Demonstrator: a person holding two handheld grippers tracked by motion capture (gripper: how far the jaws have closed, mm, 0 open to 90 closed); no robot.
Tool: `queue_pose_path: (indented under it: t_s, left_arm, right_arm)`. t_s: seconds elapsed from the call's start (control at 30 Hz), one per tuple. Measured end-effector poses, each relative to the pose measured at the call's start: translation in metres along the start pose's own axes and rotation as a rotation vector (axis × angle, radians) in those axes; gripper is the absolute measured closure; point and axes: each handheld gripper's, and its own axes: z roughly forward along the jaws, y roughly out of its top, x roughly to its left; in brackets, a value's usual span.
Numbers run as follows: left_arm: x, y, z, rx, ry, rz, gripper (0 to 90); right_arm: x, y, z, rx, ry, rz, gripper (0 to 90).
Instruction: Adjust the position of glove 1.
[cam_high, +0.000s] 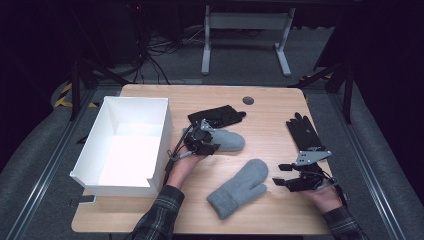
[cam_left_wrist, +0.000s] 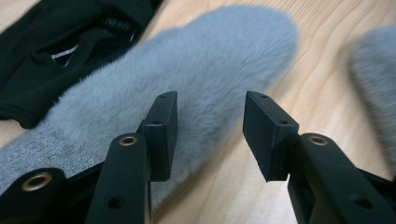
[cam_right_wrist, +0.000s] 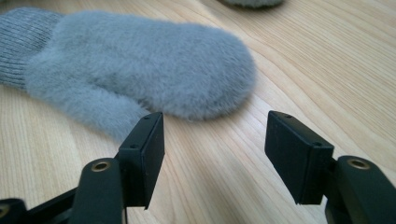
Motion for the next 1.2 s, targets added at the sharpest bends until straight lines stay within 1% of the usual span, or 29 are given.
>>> queue_pose_path:
  t_s: [0.03,0.07,0.1,0.13,0.17,0.2,0.23,0.4,0.47,0.53,0.57,0.6,0.63,0.67,0.7,0.8,0.83,0.87,0.93,0.97,1.03,1.1,1.13,1.17,1.2]
  left_arm:
    - [0.001,-0.001,0.003,0.006,0.002,-0.005,56.4]
    - [0.002,-0.002,0.006,0.015,0.005,-0.006,59.1]
    - [0.002,-0.003,0.009,0.030,0.005,0.000,65.4]
    - [0.003,-0.003,0.011,0.047,0.015,0.010,72.7]
    - [0.003,-0.004,0.013,0.050,0.011,0.008,80.9]
    - [0.003,-0.004,0.014,0.055,-0.005,-0.005,86.7]
    - [0.003,-0.005,0.015,0.062,-0.012,-0.008,89.9]
    - [-0.001,-0.003,0.012,0.063,-0.022,-0.020,90.0]
    - [-0.003,-0.002,0.013,0.063,-0.045,-0.019,90.0]
    - [-0.007,-0.001,0.015,0.065,-0.071,-0.020,90.0]
    - [-0.007,-0.001,0.015,0.065,-0.071,-0.020,90.0]
    - [-0.010,0.000,0.016,0.067,-0.077,-0.016,90.0]
    - [-0.018,0.001,0.018,0.067,-0.096,-0.012,90.0]
    - [-0.018,0.001,0.018,0.067,-0.096,-0.012,90.0]
    - [-0.024,0.003,0.020,0.065,-0.119,-0.009,90.0]
    - [-0.038,0.005,0.024,0.073,-0.163,0.009,90.0]
    - [-0.038,0.005,0.024,0.073,-0.163,0.009,90.0]
    - [-0.043,0.005,0.026,0.079,-0.167,0.024,90.0]
    - [-0.047,0.007,0.025,0.079,-0.169,0.046,90.0]
    - [-0.047,0.009,0.022,0.059,-0.166,0.040,90.0]
    - [-0.041,0.012,0.013,0.031,-0.153,0.028,90.0]
    - [-0.029,0.017,0.004,0.012,-0.122,0.007,90.0]
    - [-0.023,0.019,0.000,-0.008,-0.106,-0.010,90.0]
    - [-0.017,0.021,-0.005,-0.015,-0.093,-0.016,90.0]
    - [-0.011,0.023,-0.008,-0.021,-0.069,-0.026,90.0]
  right_arm:
    - [-0.001,-0.001,-0.001,-0.001,-0.001,0.003,39.1]
    - [-0.002,-0.002,-0.001,-0.002,-0.002,0.007,39.1]
    - [-0.003,-0.002,-0.001,-0.004,-0.004,0.006,39.2]
    - [-0.003,-0.001,-0.002,-0.006,-0.005,0.007,39.3]
    - [-0.003,-0.001,-0.002,-0.007,-0.005,0.007,39.4]
    - [-0.003,-0.001,-0.002,-0.007,-0.006,0.005,39.5]
    - [-0.003,-0.001,-0.002,-0.007,-0.008,0.003,39.7]
    - [-0.002,0.000,-0.002,-0.009,-0.008,0.004,40.6]
    - [-0.002,0.000,-0.002,-0.011,-0.010,0.000,41.0]
    - [-0.002,0.000,-0.002,-0.012,-0.012,-0.001,41.2]
    - [-0.002,0.000,-0.002,-0.012,-0.012,-0.001,41.3]
    - [-0.002,0.001,-0.002,-0.013,-0.012,-0.001,41.4]
    - [-0.002,0.001,-0.002,-0.013,-0.013,-0.001,41.5]
    - [-0.002,0.001,-0.002,-0.013,-0.013,-0.001,41.5]
    - [-0.002,0.001,-0.002,-0.012,-0.015,-0.001,41.6]
    - [-0.002,0.001,-0.002,-0.012,-0.015,-0.006,41.7]
    - [-0.002,0.001,-0.002,-0.012,-0.015,-0.006,41.7]
    - [-0.002,0.001,-0.002,-0.012,-0.016,-0.006,41.7]
    - [-0.002,0.001,-0.002,-0.012,-0.016,-0.004,41.7]
    - [-0.002,0.001,-0.002,-0.014,-0.016,-0.006,41.7]
    - [-0.003,0.001,-0.002,-0.016,-0.018,-0.006,41.7]
    - [-0.002,0.001,-0.002,-0.015,-0.019,-0.008,41.8]
    - [-0.002,0.001,-0.002,-0.013,-0.019,-0.008,41.8]
    - [-0.002,0.002,-0.002,-0.012,-0.019,-0.009,41.8]
    - [-0.002,0.002,-0.002,-0.012,-0.018,-0.010,41.8]
